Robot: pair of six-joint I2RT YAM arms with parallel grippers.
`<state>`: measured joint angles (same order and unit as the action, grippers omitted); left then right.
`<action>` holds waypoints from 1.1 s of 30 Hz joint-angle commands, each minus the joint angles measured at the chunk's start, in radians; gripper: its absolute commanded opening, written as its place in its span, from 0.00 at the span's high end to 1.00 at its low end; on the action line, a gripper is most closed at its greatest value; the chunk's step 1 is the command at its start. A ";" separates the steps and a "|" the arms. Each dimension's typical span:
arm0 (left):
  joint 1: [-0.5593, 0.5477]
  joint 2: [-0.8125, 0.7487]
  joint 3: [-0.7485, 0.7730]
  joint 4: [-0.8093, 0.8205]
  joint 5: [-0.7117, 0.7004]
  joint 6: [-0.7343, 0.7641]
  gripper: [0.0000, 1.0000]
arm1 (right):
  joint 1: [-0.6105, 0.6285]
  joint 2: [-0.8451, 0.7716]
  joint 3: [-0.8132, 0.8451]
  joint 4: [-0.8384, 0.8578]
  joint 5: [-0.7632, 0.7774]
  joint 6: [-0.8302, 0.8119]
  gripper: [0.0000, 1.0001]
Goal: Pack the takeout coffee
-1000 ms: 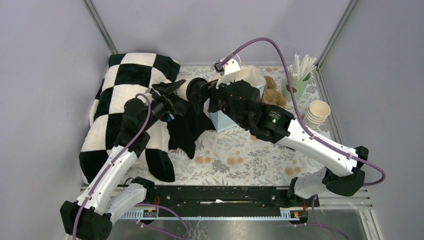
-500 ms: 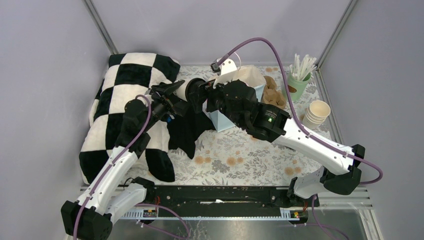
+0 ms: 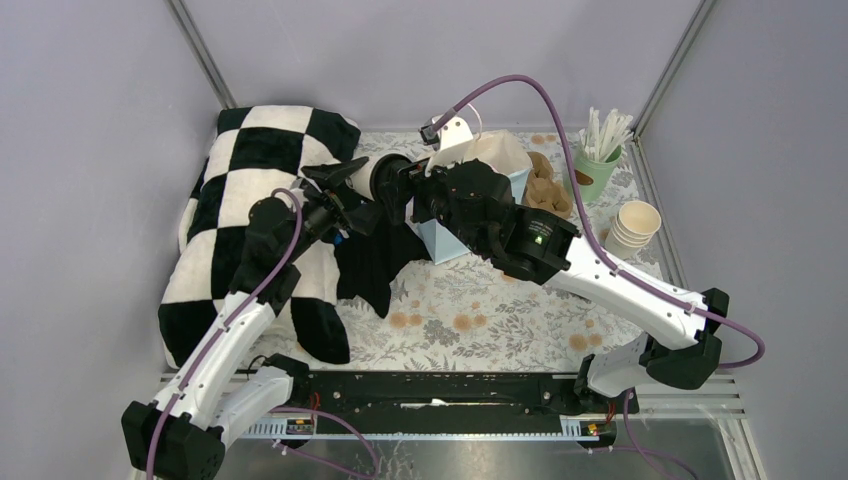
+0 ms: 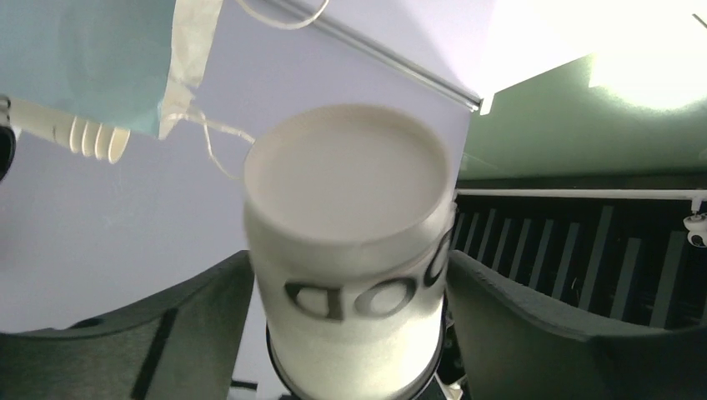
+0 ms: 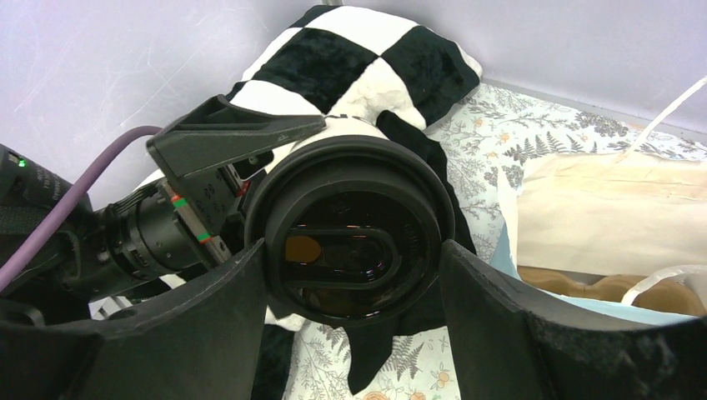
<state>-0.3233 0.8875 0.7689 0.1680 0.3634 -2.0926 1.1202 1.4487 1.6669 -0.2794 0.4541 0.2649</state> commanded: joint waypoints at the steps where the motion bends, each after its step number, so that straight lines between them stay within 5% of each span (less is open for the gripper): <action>1: -0.010 0.000 0.074 -0.030 0.101 -0.162 0.07 | 0.005 -0.022 0.045 0.038 0.067 -0.028 0.36; 9: 0.014 -0.040 0.096 -0.345 0.184 0.068 0.01 | 0.000 -0.082 0.127 -0.063 0.216 -0.165 0.36; 12: 0.062 -0.004 0.151 -0.450 0.201 0.284 0.02 | -0.013 -0.133 0.137 -0.119 0.250 -0.301 0.37; 15: 0.084 0.175 0.351 -0.657 0.205 0.606 0.04 | -0.029 -0.178 0.172 -0.233 0.284 -0.395 0.37; 19: 0.004 0.425 0.782 -0.983 0.002 0.959 0.08 | -0.030 -0.202 0.251 -0.384 0.340 -0.451 0.39; 24: -0.157 0.615 1.058 -1.167 -0.220 0.996 0.21 | -0.030 -0.230 0.311 -0.475 0.421 -0.480 0.39; 27: -0.251 0.716 1.238 -1.360 -0.436 0.993 0.20 | -0.030 -0.271 0.317 -0.478 0.456 -0.488 0.38; 33: -0.320 0.804 1.278 -1.354 -0.496 0.967 0.21 | -0.030 -0.326 0.286 -0.493 0.499 -0.522 0.38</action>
<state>-0.6201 1.6489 1.9884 -1.0832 0.0090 -1.1240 1.0935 1.1542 1.9583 -0.7567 0.8848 -0.2108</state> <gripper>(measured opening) 0.796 0.746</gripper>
